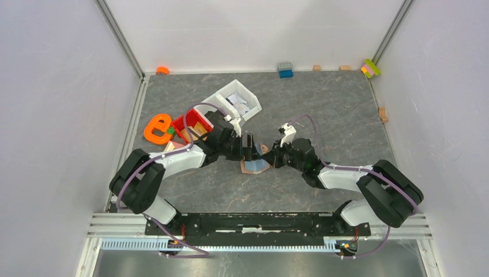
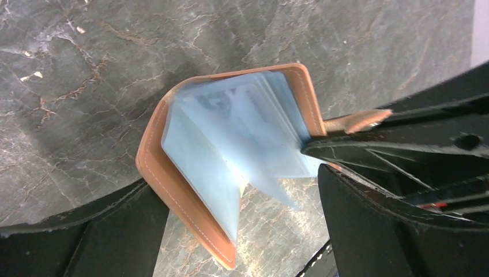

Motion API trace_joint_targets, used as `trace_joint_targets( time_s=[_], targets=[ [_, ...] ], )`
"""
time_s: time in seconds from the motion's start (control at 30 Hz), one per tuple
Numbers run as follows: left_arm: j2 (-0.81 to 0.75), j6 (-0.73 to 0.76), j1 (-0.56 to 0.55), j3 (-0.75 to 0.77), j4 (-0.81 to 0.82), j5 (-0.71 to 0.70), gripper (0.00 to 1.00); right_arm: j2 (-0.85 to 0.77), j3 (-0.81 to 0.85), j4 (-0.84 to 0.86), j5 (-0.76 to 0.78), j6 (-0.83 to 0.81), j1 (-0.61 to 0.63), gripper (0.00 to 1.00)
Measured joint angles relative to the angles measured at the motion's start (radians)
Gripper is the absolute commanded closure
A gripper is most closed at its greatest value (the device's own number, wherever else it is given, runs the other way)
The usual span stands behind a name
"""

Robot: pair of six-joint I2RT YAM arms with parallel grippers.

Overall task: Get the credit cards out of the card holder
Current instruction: Open the card holder at the center of the board.

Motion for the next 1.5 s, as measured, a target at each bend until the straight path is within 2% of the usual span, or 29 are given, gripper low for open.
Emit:
trace_joint_targets(
  time_s=[0.13, 0.3, 0.53, 0.67, 0.77, 1.0, 1.07, 1.13, 1.2, 1.23, 1.3, 1.5],
  targets=[
    [-0.035, 0.000, 0.000, -0.019, 0.033, 0.004, 0.01, -0.002, -0.008, 0.008, -0.002, 0.001, -0.002, 1.00],
    [-0.014, 0.000, 0.000, -0.012, 0.027, 0.006, 0.11, -0.002, -0.009, 0.009, -0.005, 0.002, -0.003, 1.00],
    [0.071, 0.000, 0.000, 0.030, -0.010, 0.000, 0.08, -0.001, -0.015, 0.023, -0.027, 0.005, -0.005, 1.00],
    [0.090, 0.000, 0.000, 0.046, -0.023, 0.000, 0.10, 0.014, -0.015, 0.034, -0.039, 0.009, -0.015, 1.00],
    [0.109, 0.000, 0.000, 0.061, -0.029, 0.001, 0.18, 0.021, -0.015, 0.036, -0.037, 0.008, -0.019, 1.00],
    [0.167, 0.002, 0.004, 0.123, -0.105, -0.015, 0.51, 0.027, -0.015, 0.030, -0.026, 0.009, -0.025, 0.99],
    [0.173, 0.002, 0.005, 0.127, -0.113, -0.026, 0.57, 0.024, -0.015, 0.031, -0.030, 0.009, -0.023, 0.99],
    [0.179, 0.004, 0.005, 0.130, -0.117, -0.035, 0.65, 0.023, -0.015, 0.035, -0.036, 0.010, -0.021, 0.98],
    [0.183, 0.004, 0.005, 0.131, -0.124, -0.038, 0.73, 0.022, -0.015, 0.040, -0.040, 0.011, -0.018, 0.92],
    [0.186, 0.003, 0.005, 0.132, -0.126, -0.037, 0.75, 0.022, -0.015, 0.042, -0.042, 0.011, -0.017, 0.87],
    [0.193, 0.003, 0.005, 0.135, -0.127, -0.038, 0.76, 0.022, -0.015, 0.045, -0.048, 0.013, -0.017, 0.86],
    [0.200, 0.003, 0.005, 0.142, -0.130, -0.036, 0.77, 0.023, -0.015, 0.047, -0.057, 0.013, -0.016, 0.90]
  ],
)
